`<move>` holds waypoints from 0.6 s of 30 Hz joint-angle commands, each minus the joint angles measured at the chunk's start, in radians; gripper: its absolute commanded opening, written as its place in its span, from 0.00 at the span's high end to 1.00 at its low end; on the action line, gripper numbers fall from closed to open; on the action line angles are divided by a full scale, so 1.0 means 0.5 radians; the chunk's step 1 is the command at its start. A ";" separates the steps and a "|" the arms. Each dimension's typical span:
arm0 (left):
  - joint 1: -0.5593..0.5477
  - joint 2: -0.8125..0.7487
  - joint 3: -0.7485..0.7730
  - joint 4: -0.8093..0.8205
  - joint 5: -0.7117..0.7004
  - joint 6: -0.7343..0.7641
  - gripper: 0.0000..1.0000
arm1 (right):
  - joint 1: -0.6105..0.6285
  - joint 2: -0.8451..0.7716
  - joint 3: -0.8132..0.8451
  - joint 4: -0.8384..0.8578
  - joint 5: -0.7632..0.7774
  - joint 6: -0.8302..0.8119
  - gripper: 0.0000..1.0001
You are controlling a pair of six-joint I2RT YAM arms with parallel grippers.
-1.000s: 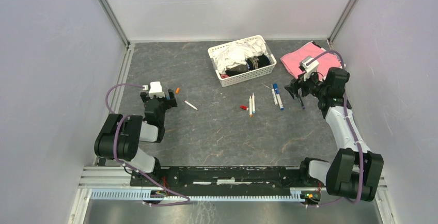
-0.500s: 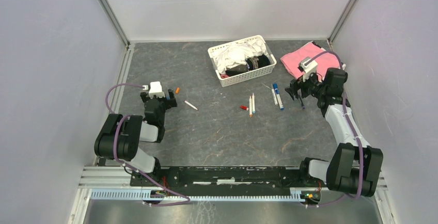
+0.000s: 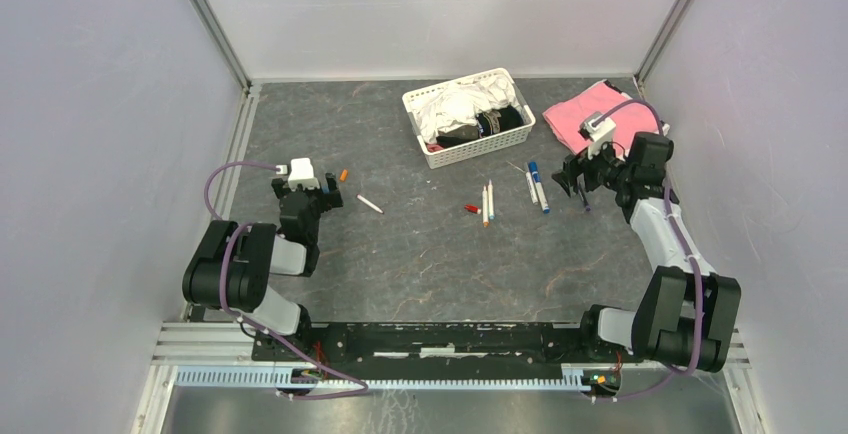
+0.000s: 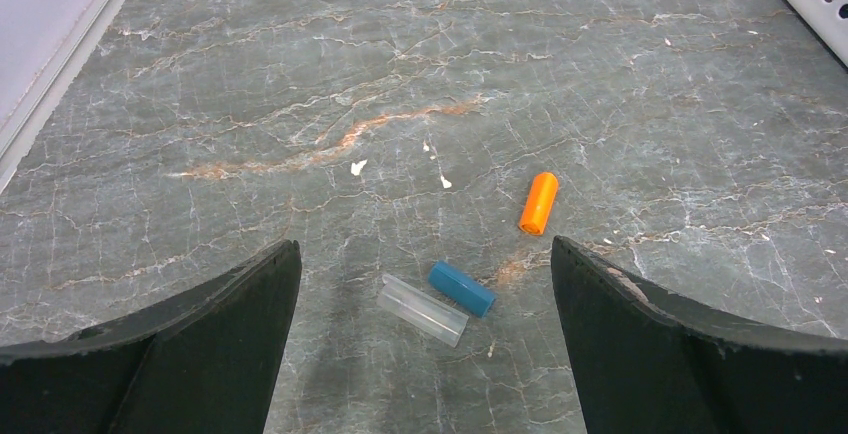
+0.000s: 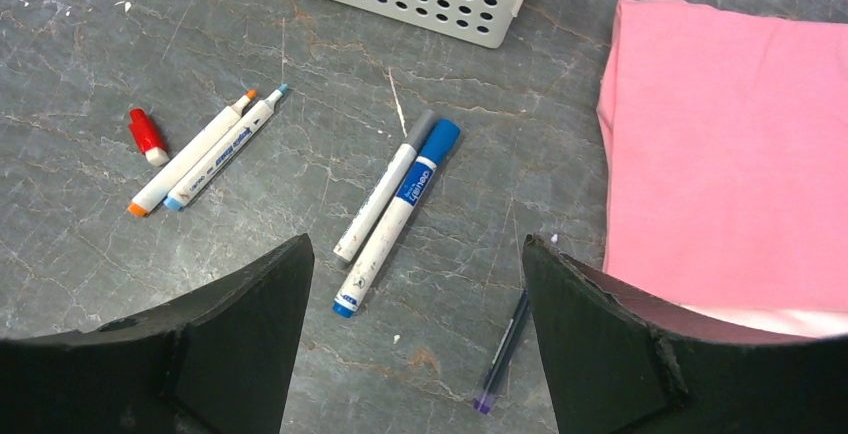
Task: Insert the pens into the pen caps
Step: Pick up the pen from the center of the board.
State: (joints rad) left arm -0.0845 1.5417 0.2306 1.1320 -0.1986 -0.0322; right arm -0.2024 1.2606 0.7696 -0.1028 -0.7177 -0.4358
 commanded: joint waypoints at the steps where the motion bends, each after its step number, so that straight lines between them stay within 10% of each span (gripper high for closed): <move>1: 0.012 -0.009 0.017 0.113 0.017 0.071 0.00 | -0.045 -0.019 0.078 0.015 -0.072 -0.006 0.17; 18: 0.012 -0.009 0.017 0.113 0.016 0.072 0.00 | -0.066 -0.020 0.081 0.020 -0.181 0.022 0.17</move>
State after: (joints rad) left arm -0.0845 1.5417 0.2306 1.1320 -0.1986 -0.0326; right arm -0.2314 1.2606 0.7700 -0.1074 -0.7788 -0.4316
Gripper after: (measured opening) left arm 0.997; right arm 0.829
